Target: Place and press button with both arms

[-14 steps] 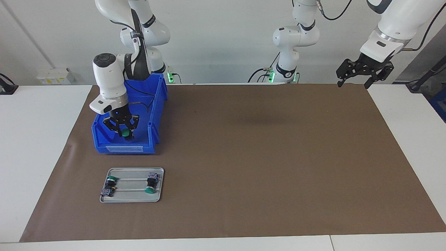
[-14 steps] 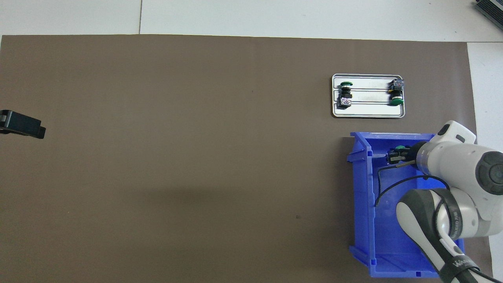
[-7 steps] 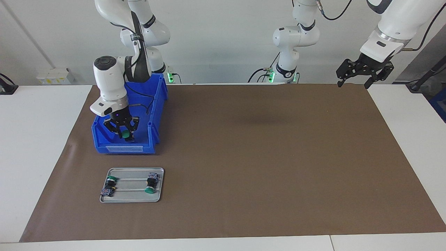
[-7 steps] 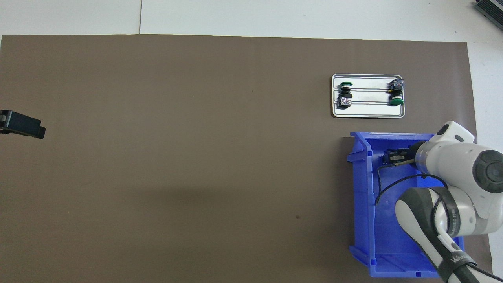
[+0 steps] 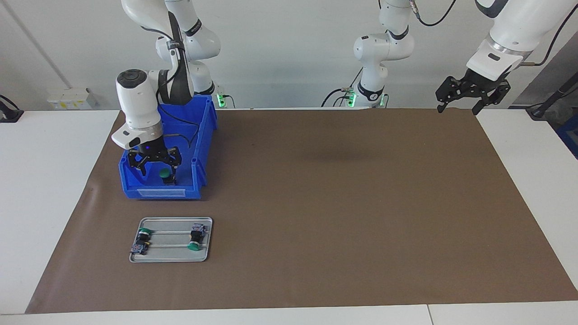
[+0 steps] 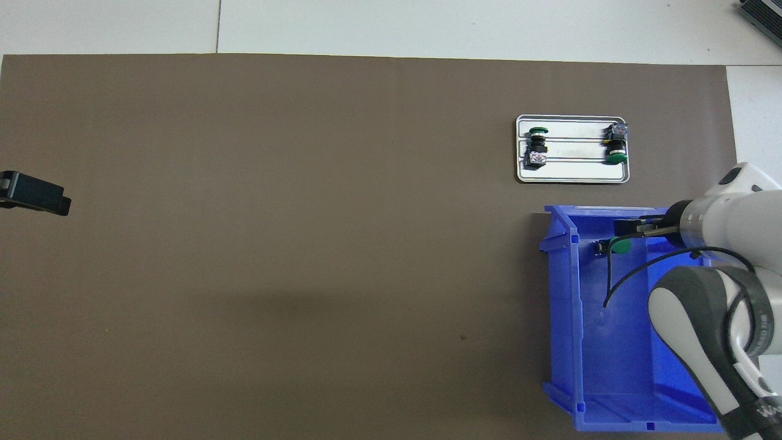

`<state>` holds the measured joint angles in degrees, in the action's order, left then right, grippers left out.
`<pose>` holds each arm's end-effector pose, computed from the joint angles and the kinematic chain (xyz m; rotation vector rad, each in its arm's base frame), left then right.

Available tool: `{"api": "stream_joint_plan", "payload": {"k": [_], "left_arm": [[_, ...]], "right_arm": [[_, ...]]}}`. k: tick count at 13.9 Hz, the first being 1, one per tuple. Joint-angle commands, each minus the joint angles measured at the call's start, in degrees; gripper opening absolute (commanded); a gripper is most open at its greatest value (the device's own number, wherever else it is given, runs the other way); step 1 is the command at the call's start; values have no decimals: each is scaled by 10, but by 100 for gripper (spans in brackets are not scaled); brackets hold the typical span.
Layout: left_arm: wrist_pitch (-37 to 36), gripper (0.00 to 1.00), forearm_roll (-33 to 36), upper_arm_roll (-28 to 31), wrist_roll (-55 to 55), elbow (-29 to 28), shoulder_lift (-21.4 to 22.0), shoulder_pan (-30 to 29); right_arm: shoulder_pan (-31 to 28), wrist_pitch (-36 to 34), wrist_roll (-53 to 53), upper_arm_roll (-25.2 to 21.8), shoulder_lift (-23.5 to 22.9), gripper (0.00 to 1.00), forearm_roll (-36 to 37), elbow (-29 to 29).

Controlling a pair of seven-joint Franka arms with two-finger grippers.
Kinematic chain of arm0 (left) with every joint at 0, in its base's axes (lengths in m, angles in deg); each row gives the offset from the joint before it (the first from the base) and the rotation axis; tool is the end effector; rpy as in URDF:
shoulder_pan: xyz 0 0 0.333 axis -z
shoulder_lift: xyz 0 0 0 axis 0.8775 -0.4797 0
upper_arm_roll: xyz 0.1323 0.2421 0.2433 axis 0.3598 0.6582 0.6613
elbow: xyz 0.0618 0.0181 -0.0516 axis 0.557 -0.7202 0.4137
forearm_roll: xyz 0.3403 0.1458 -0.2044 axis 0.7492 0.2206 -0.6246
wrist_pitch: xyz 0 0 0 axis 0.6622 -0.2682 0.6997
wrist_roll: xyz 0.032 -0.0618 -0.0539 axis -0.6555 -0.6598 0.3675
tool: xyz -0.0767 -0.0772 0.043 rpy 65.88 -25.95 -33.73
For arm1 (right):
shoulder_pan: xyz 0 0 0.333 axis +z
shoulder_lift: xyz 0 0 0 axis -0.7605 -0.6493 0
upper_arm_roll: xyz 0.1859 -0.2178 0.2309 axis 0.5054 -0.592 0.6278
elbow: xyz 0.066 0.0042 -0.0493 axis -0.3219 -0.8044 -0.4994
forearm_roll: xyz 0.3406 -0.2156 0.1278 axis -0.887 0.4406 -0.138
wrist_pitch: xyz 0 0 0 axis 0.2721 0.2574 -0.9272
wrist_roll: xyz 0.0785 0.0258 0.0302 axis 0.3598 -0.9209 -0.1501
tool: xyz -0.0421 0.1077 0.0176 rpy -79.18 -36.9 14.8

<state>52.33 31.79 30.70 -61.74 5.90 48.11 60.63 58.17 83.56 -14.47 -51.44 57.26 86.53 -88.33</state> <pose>0.5737 -0.0202 0.7019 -3.1295 0.2624 0.0598 0.5496 -0.0338 0.4731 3.0549 0.0858 0.2418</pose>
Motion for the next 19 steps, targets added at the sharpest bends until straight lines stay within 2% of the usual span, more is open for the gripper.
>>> {"api": "stream_joint_plan", "payload": {"k": [1, 5, 8, 11, 15, 19], "left_arm": [[-2, 100, -5, -3, -1, -19, 17, -7], [-2, 100, -5, -3, -1, -19, 17, -7], [-2, 100, -5, -3, -1, -19, 18, -7], [-2, 100, -5, -3, -1, -19, 18, -7], [-2, 100, -5, -3, -1, -19, 18, -7], [-2, 100, -5, -3, -1, -19, 17, -6]], "right_arm": [[-2, -95, -15, 5, -3, 100, -29, 82], [-57, -229, -52, 39, -22, 100, -63, 197], [-117, -309, -80, 101, -37, 100, -67, 269], [-103, -390, -89, 97, -51, 100, -55, 343], [-102, -396, -83, 96, -38, 100, -58, 318], [-88, -447, -82, 92, -51, 100, -55, 368]]}}
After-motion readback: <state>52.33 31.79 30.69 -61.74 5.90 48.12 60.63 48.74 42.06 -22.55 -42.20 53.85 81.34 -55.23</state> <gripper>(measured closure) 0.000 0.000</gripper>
